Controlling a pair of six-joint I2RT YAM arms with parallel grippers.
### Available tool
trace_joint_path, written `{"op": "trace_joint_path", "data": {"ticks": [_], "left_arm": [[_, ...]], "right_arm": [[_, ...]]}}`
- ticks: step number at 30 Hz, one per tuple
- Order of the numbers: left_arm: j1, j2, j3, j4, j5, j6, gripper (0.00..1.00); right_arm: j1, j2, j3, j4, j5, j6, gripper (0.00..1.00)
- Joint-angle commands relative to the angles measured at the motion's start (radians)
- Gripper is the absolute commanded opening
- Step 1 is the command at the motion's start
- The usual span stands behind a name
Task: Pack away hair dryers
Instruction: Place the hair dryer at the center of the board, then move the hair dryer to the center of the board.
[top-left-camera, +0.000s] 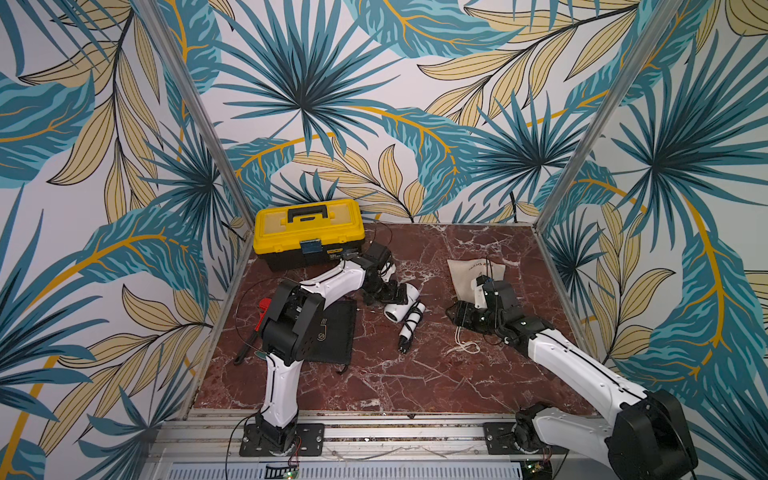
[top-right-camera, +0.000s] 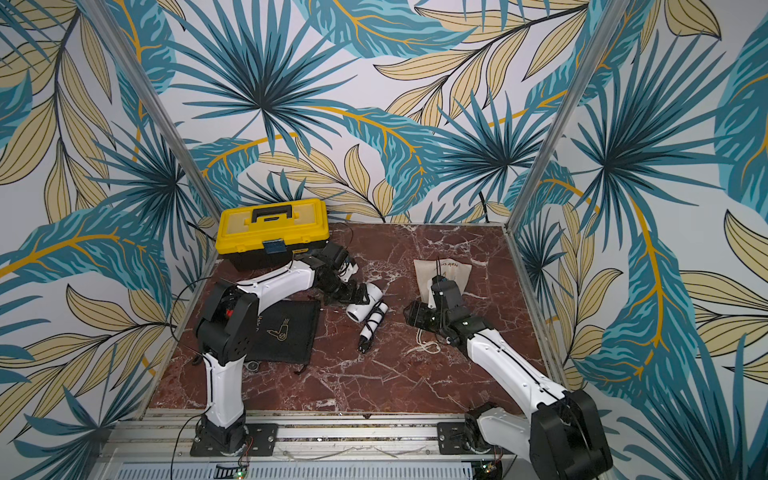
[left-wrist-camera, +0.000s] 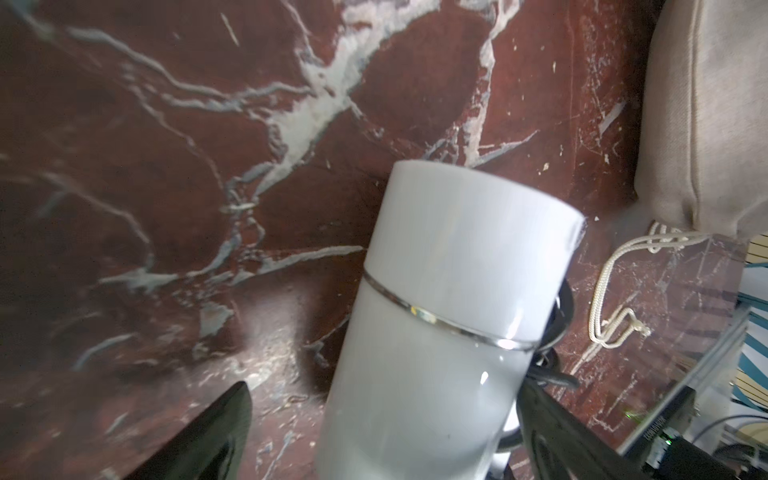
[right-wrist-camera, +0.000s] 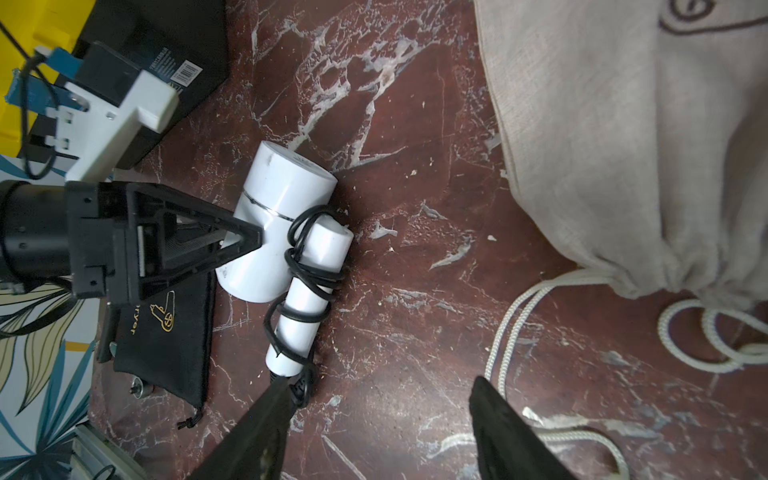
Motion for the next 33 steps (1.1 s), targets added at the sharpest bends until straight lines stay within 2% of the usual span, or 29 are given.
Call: {"op": "trace_joint_path", "data": {"ticks": [1,7,11,12,15,17,22,29,33], "left_arm": [[0.007,-0.065,0.036,-0.039,-0.079,0.031,0.99],[0.008,-0.178,0.035,-0.040,-0.130,0.044,0.97],[0.022,-0.274,-0.038,-0.040,-0.183,0.052,0.92],[0.034,-0.301,-0.073,-0.041,-0.189,0.048,0.89],[0.099,-0.379,-0.188,-0.040,-0.182,0.011,0.69],[0.141,-0.429,-0.262,-0.040,-0.171,-0.008,0.64],[0.167,-0.512,-0.396,-0.040,-0.226,-0.007,0.63],[0.168,-0.470,-0.464,-0.068,-0.283,-0.022,0.61],[0.168,-0.463,-0.482,-0.073,-0.316,-0.047,0.58]], "right_arm": [[0.027,0.045,-0.021,0.084,-0.050,0.072,0.67],[0.110,0.148,-0.003,0.203,-0.033,0.149,0.67],[0.159,0.254,0.043,0.221,-0.011,0.179,0.66],[0.167,0.283,0.058,0.219,-0.007,0.182,0.66],[0.172,0.345,0.085,0.217,-0.010,0.192,0.63],[0.174,0.366,0.098,0.223,-0.017,0.184,0.63],[0.180,0.420,0.151,0.223,-0.044,0.161,0.63],[0.182,0.548,0.267,0.138,-0.057,0.080,0.62],[0.183,0.592,0.316,0.082,-0.066,0.054,0.58]]}}
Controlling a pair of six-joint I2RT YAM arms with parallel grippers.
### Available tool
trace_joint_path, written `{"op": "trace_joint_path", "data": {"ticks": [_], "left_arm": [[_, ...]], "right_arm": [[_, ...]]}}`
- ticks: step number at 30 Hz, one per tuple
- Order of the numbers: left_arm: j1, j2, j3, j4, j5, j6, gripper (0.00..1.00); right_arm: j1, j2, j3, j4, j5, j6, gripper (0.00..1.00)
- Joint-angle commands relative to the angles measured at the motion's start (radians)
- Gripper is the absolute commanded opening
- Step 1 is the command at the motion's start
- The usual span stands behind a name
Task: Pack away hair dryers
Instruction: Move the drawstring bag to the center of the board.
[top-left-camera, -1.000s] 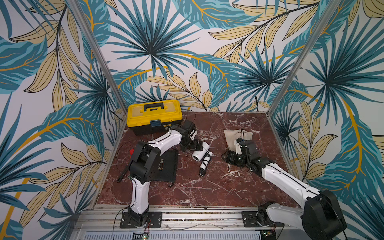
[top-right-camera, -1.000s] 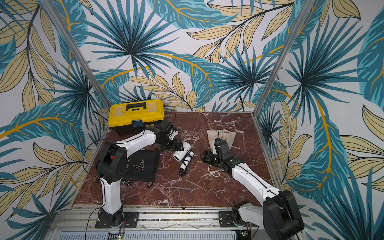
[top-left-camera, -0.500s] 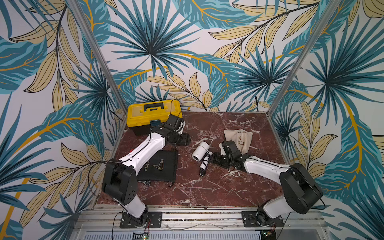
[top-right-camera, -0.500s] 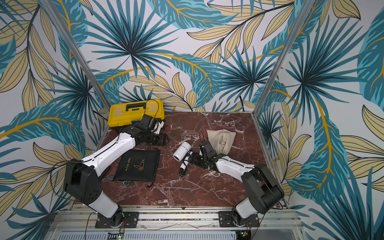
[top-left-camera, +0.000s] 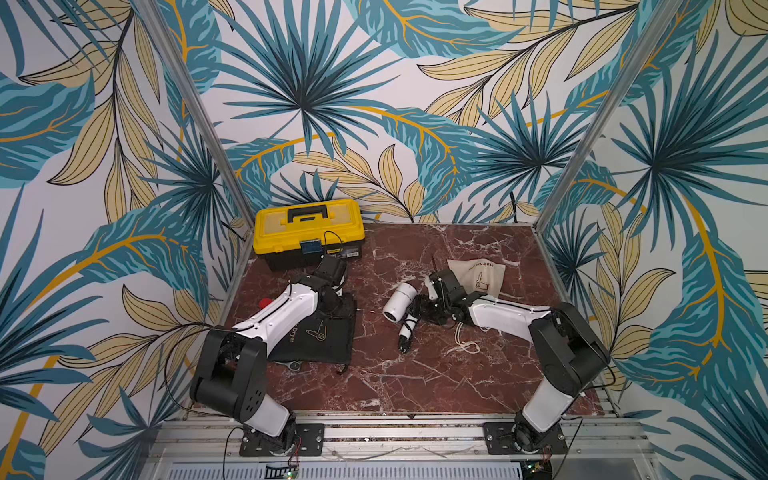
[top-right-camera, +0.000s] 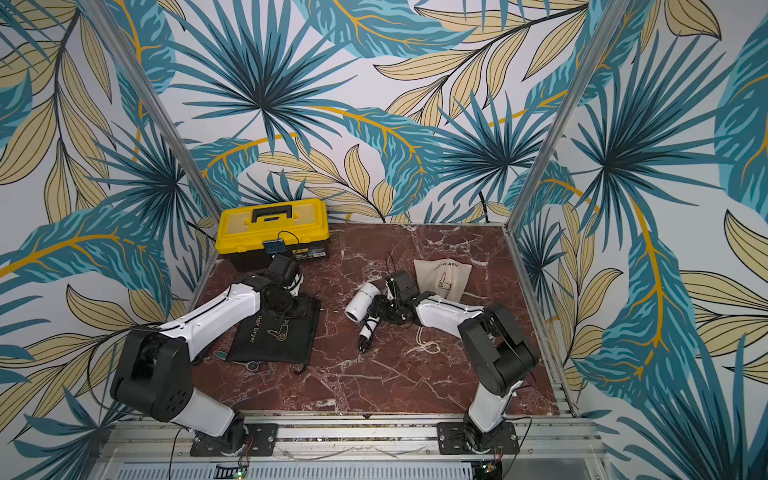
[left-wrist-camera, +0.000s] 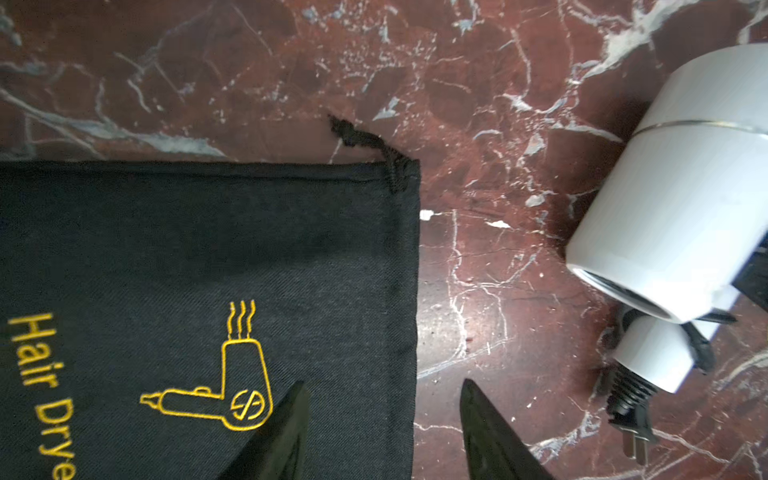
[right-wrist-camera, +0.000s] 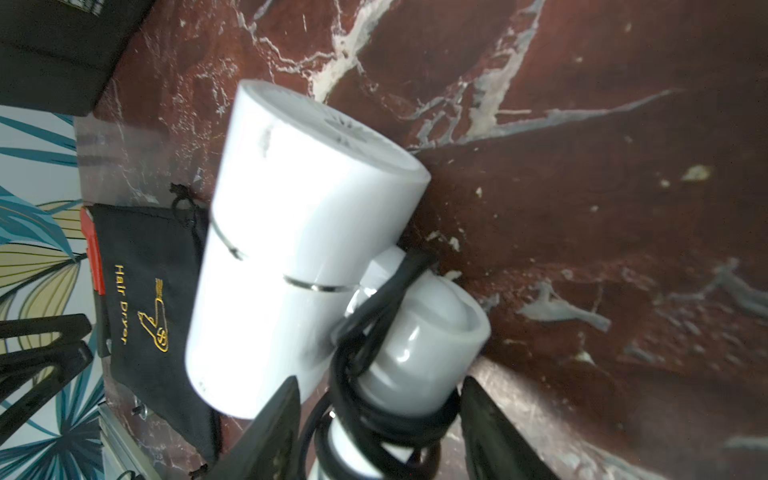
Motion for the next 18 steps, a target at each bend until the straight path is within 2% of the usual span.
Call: {"op": "trace_joint_path", "data": {"ticks": [1,8,13,18], "left_arm": [[-0.001,0.014,-0.030,-0.016,-0.041,-0.022,0.58],[-0.037,0.102,-0.019,-0.015,-0.066,0.012,0.58],[-0.042,0.176,0.001,0.005,-0.074,0.021,0.58],[-0.042,0.209,0.005,0.037,-0.052,0.027,0.50]], "right_arm": [[0.005,0.021,0.027,-0.073,-0.018,-0.043,0.58],[0.003,0.021,0.031,-0.107,0.004,-0.069,0.58],[-0.001,0.076,0.089,-0.152,-0.002,-0.099,0.59],[-0.011,0.081,0.114,-0.177,0.031,-0.147,0.57]]}}
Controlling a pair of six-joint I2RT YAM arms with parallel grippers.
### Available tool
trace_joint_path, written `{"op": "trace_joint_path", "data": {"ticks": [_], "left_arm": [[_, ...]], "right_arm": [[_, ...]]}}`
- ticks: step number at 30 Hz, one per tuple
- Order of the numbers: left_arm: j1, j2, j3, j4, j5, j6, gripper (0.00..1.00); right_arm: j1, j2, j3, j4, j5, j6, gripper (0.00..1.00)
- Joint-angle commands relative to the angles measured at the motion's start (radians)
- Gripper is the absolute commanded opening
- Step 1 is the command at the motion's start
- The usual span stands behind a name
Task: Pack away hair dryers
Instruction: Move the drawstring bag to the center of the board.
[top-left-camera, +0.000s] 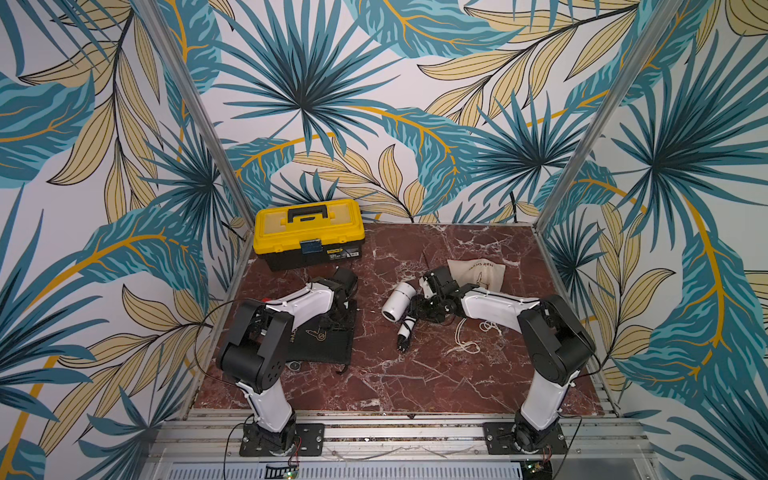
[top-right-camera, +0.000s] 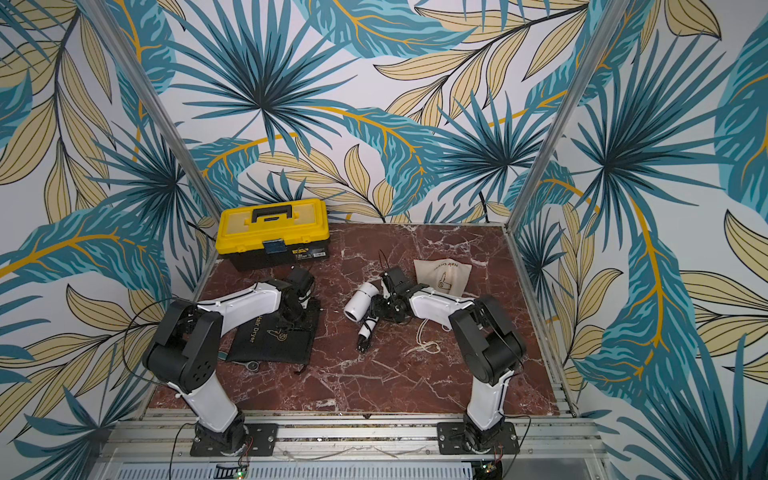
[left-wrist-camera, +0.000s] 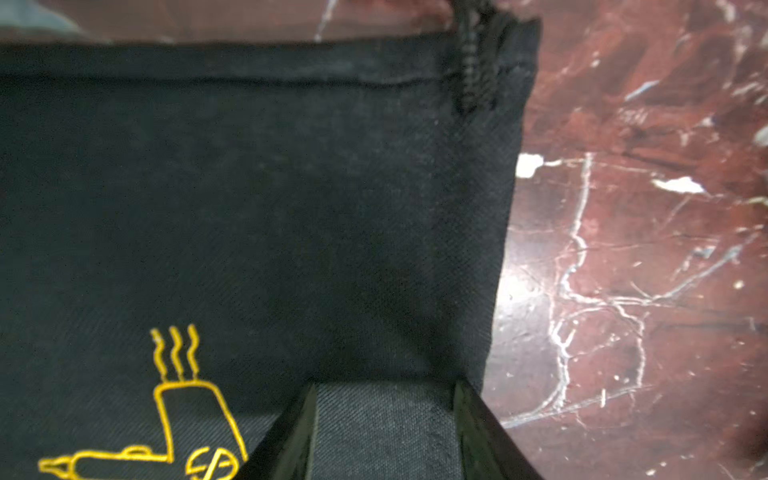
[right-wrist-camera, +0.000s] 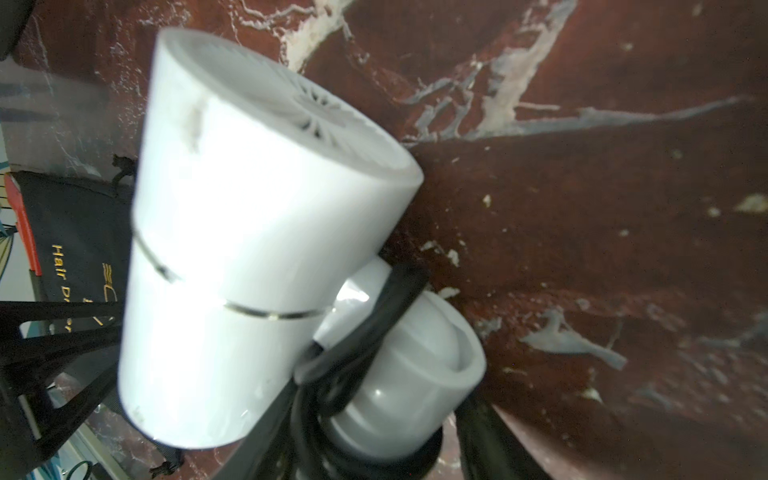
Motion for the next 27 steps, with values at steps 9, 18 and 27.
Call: {"op": "trace_joint_path", "data": {"ticks": [9,18,27], "left_arm": [[0.002,0.116,0.064,0.089,0.094,0.059,0.25],[-0.061,0.123,0.145,0.110,0.198,0.208,0.17],[-0.122,0.069,0.113,0.109,0.201,0.380,0.18]], "right_arm": [[-0.078,0.021,0.085,-0.169,0.013,-0.180,0.46],[-0.132,-0.042,0.085,-0.188,-0.023,-0.271,0.51],[-0.149,-0.156,0.034,-0.211,-0.004,-0.304,0.55]]}}
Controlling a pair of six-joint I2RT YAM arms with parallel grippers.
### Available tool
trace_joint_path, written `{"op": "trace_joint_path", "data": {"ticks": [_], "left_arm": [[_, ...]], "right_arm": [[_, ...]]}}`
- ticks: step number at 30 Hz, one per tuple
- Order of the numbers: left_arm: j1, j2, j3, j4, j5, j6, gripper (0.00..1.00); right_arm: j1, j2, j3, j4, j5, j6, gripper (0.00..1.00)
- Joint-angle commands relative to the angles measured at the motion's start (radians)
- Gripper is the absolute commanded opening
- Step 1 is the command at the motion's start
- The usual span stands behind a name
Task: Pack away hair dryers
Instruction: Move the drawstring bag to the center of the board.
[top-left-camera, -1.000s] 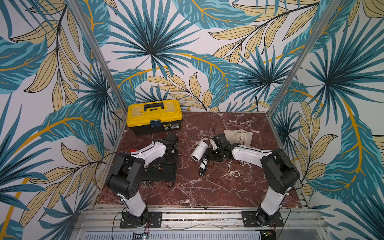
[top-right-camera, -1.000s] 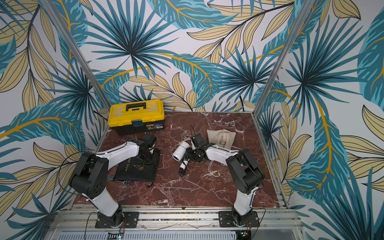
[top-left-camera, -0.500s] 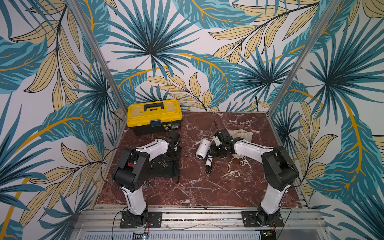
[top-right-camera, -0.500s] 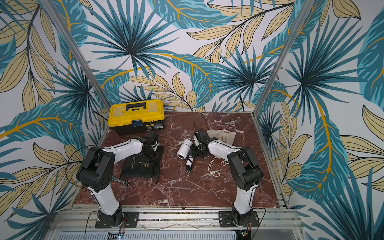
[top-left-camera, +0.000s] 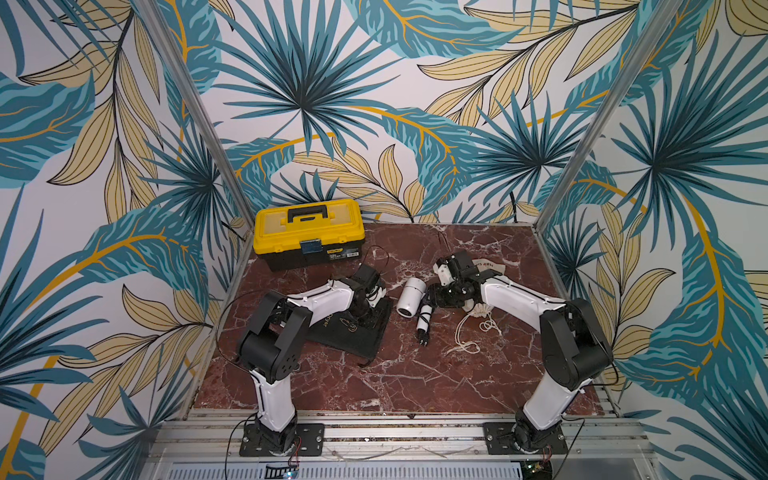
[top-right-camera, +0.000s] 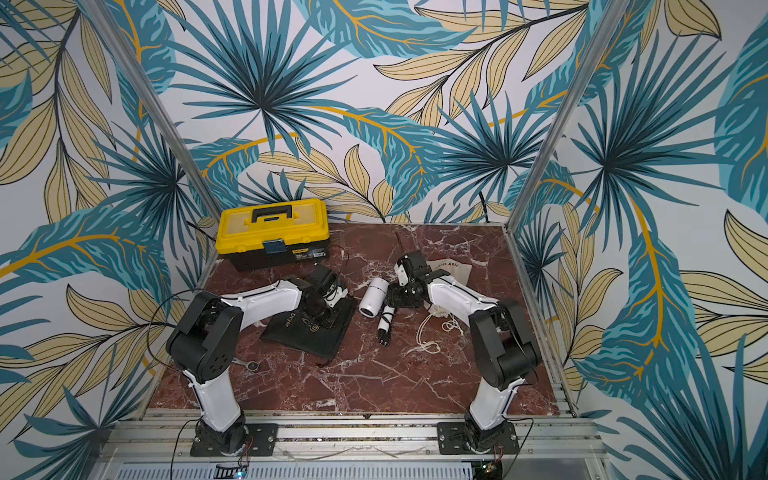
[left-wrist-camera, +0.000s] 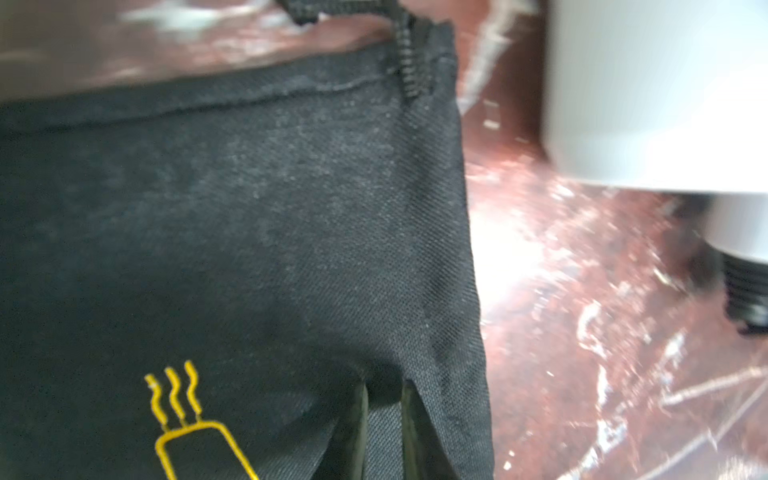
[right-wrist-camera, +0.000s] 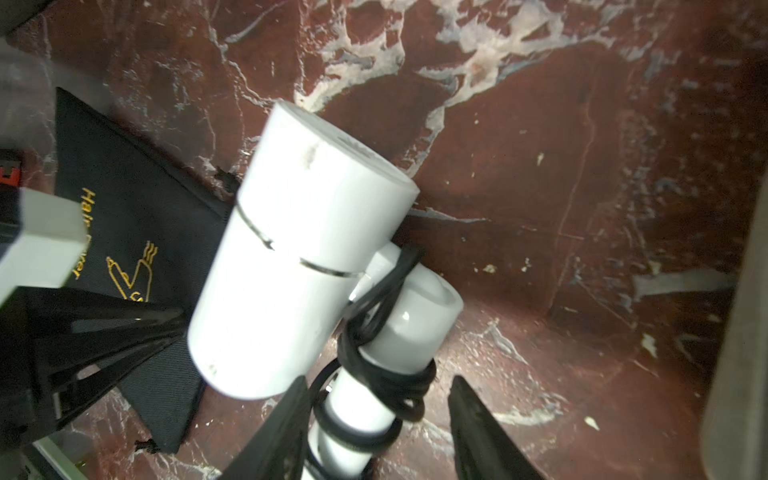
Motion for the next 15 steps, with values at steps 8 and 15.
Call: {"op": "trace_joint_path", "data": {"ticks": [8,15], "left_arm": [[0.027,-0.056,0.022,-0.004,-0.005,0.091,0.18],[-0.051,-0.122,-0.017,-0.018,-0.079,-0.008,0.40]], "right_arm": [[0.001,-0.186,-0.174,0.020,-0.042,0.098,0.55],[0.032,-0.253,-0.254,0.061,0.011,0.206,0.58]]}}
